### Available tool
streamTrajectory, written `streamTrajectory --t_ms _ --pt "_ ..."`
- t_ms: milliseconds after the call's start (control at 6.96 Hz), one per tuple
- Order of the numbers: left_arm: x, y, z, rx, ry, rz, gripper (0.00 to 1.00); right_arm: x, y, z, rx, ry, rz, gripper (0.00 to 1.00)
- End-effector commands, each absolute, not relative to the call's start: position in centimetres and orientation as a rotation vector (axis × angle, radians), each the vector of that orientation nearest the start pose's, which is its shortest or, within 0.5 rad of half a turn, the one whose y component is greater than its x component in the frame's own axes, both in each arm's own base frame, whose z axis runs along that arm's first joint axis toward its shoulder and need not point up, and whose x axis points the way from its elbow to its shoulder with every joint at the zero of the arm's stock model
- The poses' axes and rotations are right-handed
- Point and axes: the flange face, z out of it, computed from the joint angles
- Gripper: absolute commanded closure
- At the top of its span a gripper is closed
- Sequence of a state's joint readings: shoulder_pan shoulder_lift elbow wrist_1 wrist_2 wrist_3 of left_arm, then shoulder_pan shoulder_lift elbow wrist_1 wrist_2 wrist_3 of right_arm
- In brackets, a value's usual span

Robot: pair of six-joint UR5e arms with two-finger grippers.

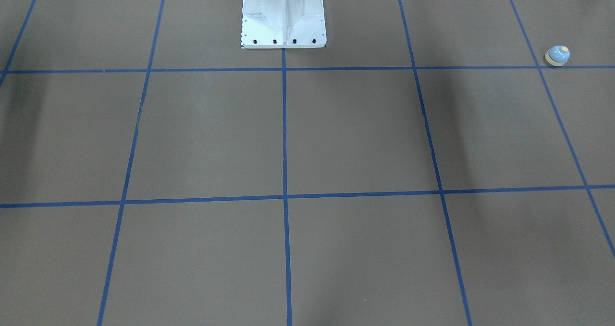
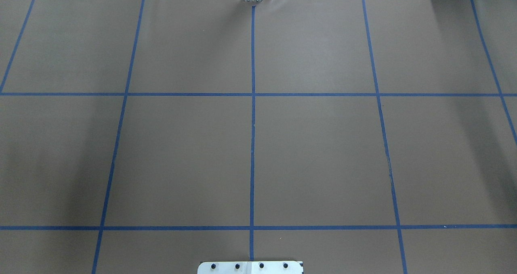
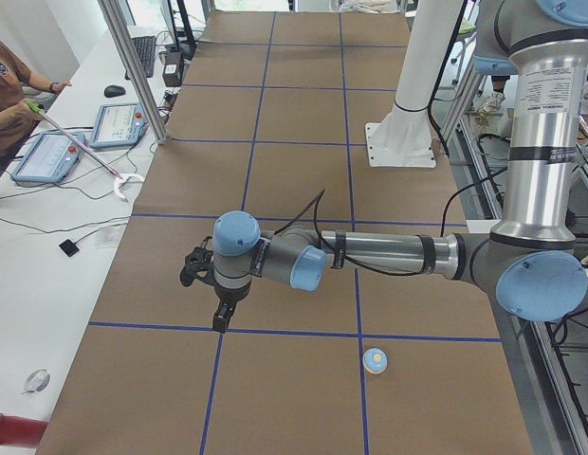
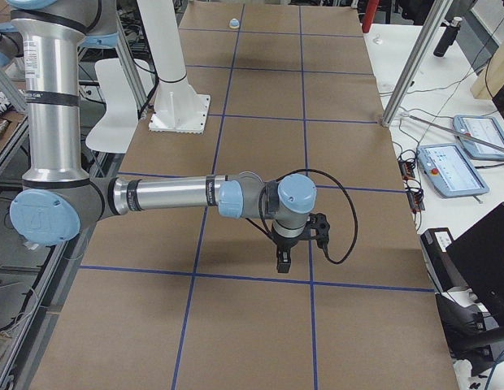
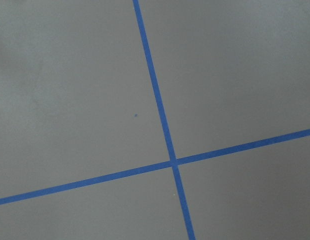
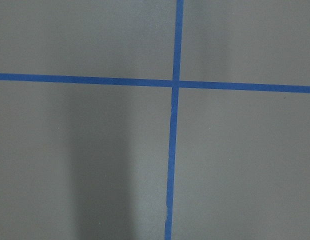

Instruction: Place and press bell with both arms

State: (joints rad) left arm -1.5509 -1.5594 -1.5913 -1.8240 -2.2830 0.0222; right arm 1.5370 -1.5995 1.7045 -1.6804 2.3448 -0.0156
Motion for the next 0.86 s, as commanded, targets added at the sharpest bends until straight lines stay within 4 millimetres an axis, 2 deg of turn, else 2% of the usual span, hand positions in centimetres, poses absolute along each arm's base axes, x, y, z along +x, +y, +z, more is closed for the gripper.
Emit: streamTrajectory --t_ms 0,144,287,431,719 --pt "-5.7 -48.2 65.5 0.204 0.712 0.109 0.0 4.8 -47.7 62.0 -0.017 -0.775 -0.042 0.0" --pt "-5.7 -48.1 65.2 0.21 0.71 0.11 0.0 4.8 -47.6 62.4 -0.026 -0.773 -0.039 0.0" --pt "-5.6 -48.7 64.0 0.233 0.712 0.118 0.0 4.8 -47.4 62.6 -0.029 -0.773 -0.038 0.0" --pt "-5.5 -49.7 63.0 0.242 0.708 0.117 0.0 4.8 -47.4 62.1 -0.019 -0.776 -0.041 0.0" --pt "-5.9 -52.5 60.7 0.207 0.535 0.111 0.0 4.9 -47.6 61.5 -0.005 -0.769 -0.047 0.0"
